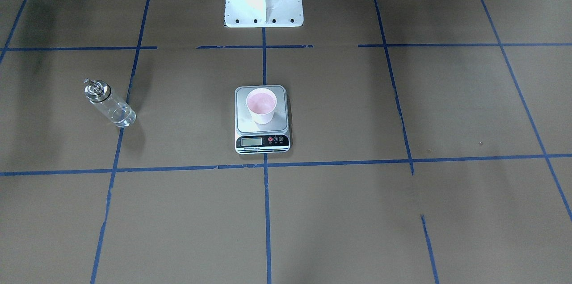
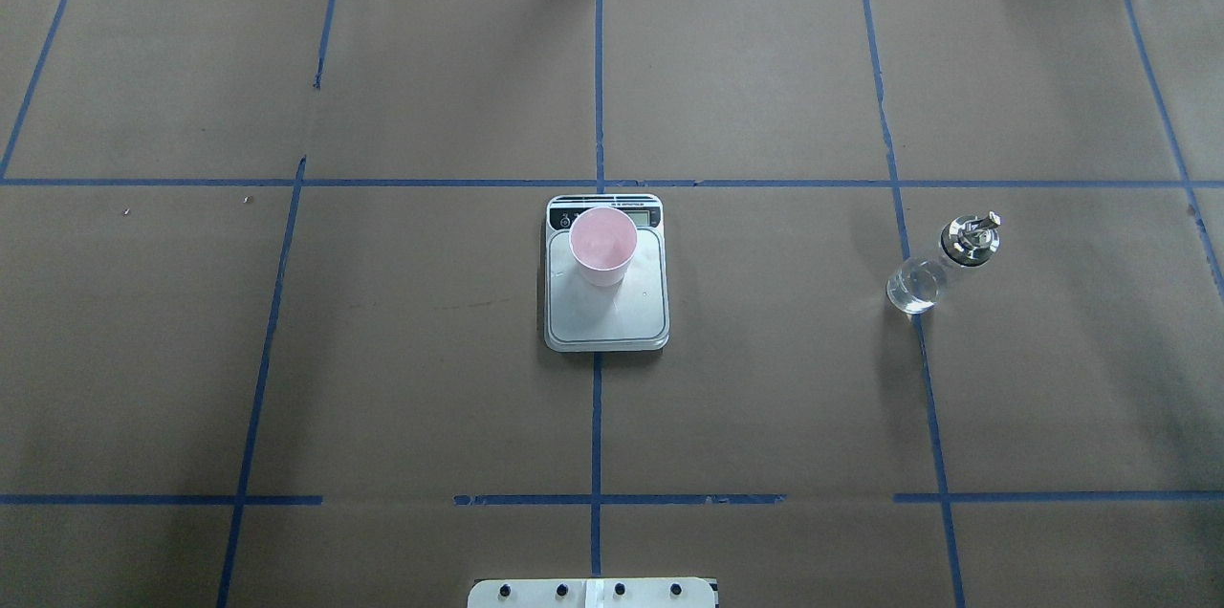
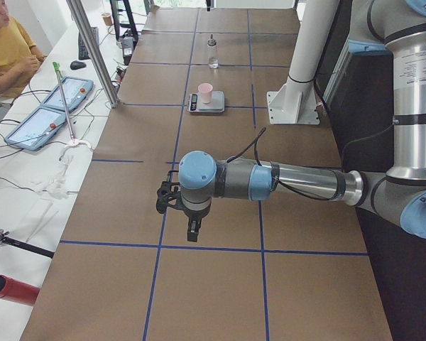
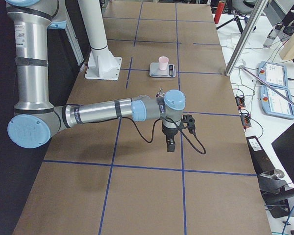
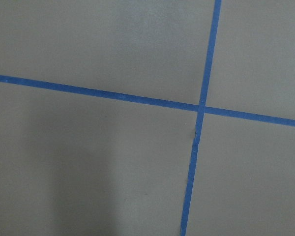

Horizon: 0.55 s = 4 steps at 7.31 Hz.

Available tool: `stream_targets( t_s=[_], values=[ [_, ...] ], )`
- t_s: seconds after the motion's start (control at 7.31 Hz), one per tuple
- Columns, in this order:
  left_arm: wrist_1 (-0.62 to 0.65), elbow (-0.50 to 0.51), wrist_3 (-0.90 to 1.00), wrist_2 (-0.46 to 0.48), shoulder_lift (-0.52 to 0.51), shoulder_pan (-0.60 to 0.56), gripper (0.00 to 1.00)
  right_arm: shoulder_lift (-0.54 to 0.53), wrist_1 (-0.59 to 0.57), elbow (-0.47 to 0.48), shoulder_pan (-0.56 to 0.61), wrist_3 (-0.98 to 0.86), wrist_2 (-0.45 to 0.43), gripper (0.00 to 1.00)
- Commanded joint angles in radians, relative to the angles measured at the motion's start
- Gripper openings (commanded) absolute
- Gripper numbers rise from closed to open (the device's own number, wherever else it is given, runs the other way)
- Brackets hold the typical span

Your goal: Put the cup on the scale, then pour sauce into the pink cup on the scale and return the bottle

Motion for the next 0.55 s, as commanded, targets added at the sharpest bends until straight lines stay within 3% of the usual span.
stream_targets(
  t_s=[0.0, 0.41],
  values=[
    [0.000, 0.006, -0.036, 0.028, -0.013, 0.000, 1.00, -0.002, -0.001, -0.015, 0.001, 0.001, 0.002, 1.00],
    [0.000, 0.002, -0.103, 0.079, -0.022, 0.003, 1.00, -0.024, -0.010, -0.033, 0.023, -0.010, 0.049, 1.00]
  ],
)
